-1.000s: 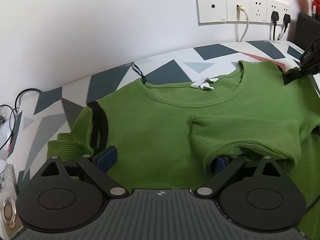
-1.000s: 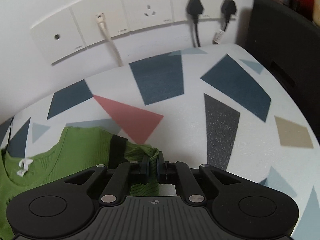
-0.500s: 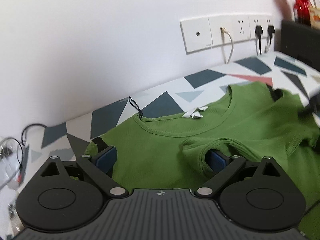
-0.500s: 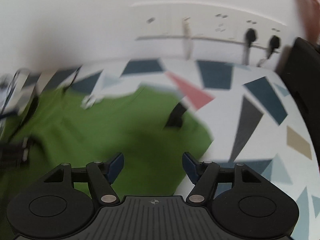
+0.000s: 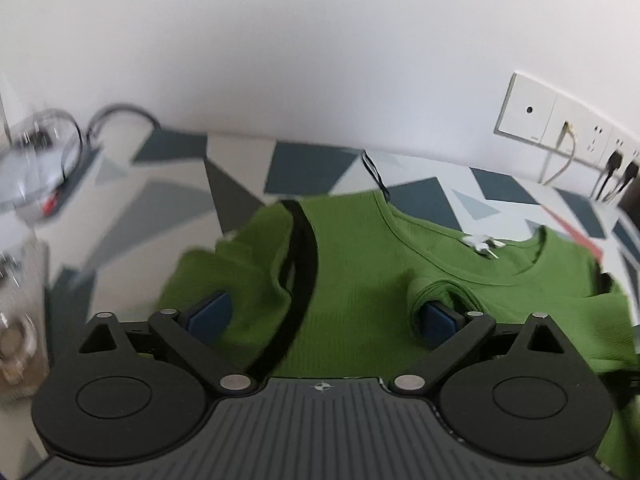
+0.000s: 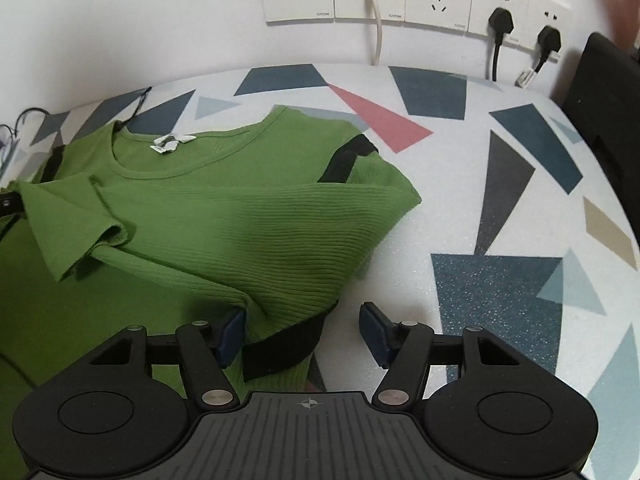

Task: Fold clothes

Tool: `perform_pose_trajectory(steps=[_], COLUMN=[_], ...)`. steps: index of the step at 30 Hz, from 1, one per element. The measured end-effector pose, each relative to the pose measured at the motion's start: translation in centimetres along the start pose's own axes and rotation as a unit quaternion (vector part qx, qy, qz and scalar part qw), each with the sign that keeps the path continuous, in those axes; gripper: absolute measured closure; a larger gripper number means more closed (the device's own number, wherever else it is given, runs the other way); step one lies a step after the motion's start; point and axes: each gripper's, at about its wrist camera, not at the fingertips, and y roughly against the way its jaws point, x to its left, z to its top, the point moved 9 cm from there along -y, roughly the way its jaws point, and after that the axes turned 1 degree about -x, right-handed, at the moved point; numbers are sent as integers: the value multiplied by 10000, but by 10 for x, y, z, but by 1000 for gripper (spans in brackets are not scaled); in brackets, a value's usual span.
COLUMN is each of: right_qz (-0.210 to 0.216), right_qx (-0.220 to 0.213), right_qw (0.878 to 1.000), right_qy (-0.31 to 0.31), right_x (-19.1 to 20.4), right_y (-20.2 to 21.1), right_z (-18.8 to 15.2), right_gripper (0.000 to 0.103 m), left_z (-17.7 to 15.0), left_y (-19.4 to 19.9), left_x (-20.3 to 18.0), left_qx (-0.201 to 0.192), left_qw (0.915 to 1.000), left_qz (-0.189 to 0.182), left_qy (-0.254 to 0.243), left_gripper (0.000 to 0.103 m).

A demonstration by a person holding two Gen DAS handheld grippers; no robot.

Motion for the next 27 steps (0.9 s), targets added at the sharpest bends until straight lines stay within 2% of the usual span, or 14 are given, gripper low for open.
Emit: perform_pose_trajectory(steps=[2, 5, 6, 8, 10, 12, 14, 17, 20, 24, 27], right_qz=[-119, -285, -319, -273, -177, -237, -243, -151, -27, 354, 576], right_qx=[-35, -85, -119, -243, -419, -467, -427, -385, -357, -536, -685], right_qw=[9999, 9992, 9988, 9974, 9958, 9960, 9969, 9981, 9986, 9958, 9910], right_qy=[-29, -254, -365, -619, -794, -723, -609, -467, -385, -648, -996], right_x=[-3, -17, -23, -35, -43, -48, -47, -40, -34, -31, -34], right_y=[1, 6, 8, 13, 16, 16, 15, 21, 31, 47, 54], right_z=[1, 0, -1, -3, -6, -12, -18, -20, -18, -7, 6], right_gripper=[54, 57, 57, 56, 49, 43, 41, 40, 38, 31, 30], left_z=[-3, -6, -7, -10, -14, -20, -27, -39, -48, -60, -67], left_y=[-1, -2, -2, -2, -3, -4, -2, 6, 18, 33, 41], left_x=[2, 2, 0, -6, -15, -27, -40, -55, -62, -80, -102], left_qx=[178, 478, 551, 589, 566, 567, 543, 408, 232, -69, -456], left_qw=[9984, 9874, 9843, 9841, 9907, 9961, 9918, 9725, 9504, 9134, 8850], left_qz=[-401, -1096, -1232, -1289, -1074, -654, -287, 17, 7, -133, -246], left_qy=[360, 1032, 1137, 1070, 614, -196, -1117, -2291, -3100, -4067, -4627], left_gripper=[3, 3, 3, 1, 1, 1, 1, 1, 1, 1, 1])
